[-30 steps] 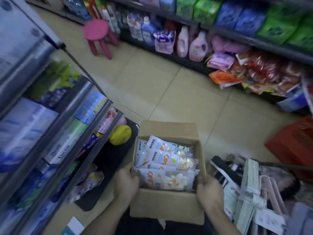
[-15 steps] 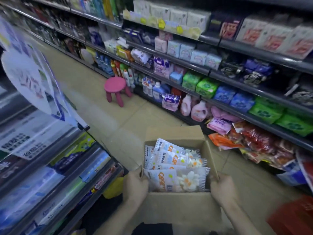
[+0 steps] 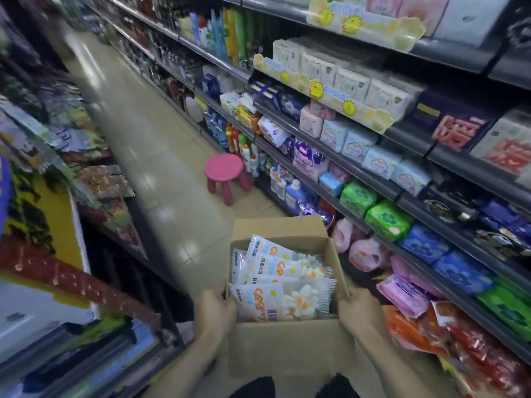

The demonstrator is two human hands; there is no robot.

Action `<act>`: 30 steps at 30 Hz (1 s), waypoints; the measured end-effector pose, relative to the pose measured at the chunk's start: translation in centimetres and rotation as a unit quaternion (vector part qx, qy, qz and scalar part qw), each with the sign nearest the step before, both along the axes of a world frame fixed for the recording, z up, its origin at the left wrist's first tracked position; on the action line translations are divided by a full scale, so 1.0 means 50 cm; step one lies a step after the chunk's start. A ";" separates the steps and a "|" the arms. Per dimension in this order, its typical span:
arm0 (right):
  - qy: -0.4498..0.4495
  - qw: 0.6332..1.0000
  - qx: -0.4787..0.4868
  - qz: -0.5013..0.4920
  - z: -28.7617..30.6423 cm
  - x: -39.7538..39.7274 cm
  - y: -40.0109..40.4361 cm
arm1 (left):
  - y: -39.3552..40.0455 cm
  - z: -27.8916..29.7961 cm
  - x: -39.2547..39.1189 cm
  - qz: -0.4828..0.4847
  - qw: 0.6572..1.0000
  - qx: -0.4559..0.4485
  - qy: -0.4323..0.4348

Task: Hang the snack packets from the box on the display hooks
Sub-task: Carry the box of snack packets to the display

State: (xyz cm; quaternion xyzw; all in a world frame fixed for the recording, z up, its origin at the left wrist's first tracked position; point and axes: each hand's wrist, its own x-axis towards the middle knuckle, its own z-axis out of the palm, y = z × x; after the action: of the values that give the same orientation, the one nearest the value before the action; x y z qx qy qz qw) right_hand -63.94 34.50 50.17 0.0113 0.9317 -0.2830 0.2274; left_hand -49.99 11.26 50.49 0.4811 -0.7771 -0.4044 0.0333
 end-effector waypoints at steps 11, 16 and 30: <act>0.009 0.974 0.000 0.228 0.027 -0.366 -0.171 | -0.002 0.011 -0.172 0.208 0.978 -0.017 -0.011; 0.006 0.950 0.006 0.312 0.040 -0.448 -0.306 | -0.070 0.012 -0.219 0.283 0.959 -0.023 -0.014; -0.055 0.926 0.021 0.372 -0.001 -0.627 -0.732 | -0.418 -0.058 -0.364 0.367 0.930 -0.003 0.000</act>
State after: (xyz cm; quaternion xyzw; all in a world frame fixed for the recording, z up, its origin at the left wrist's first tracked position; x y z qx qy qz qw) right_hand -95.28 -2.10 50.14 -0.3159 0.8608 -0.1569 0.3669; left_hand -68.20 -9.64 47.56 0.7329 -0.5472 -0.3615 0.1809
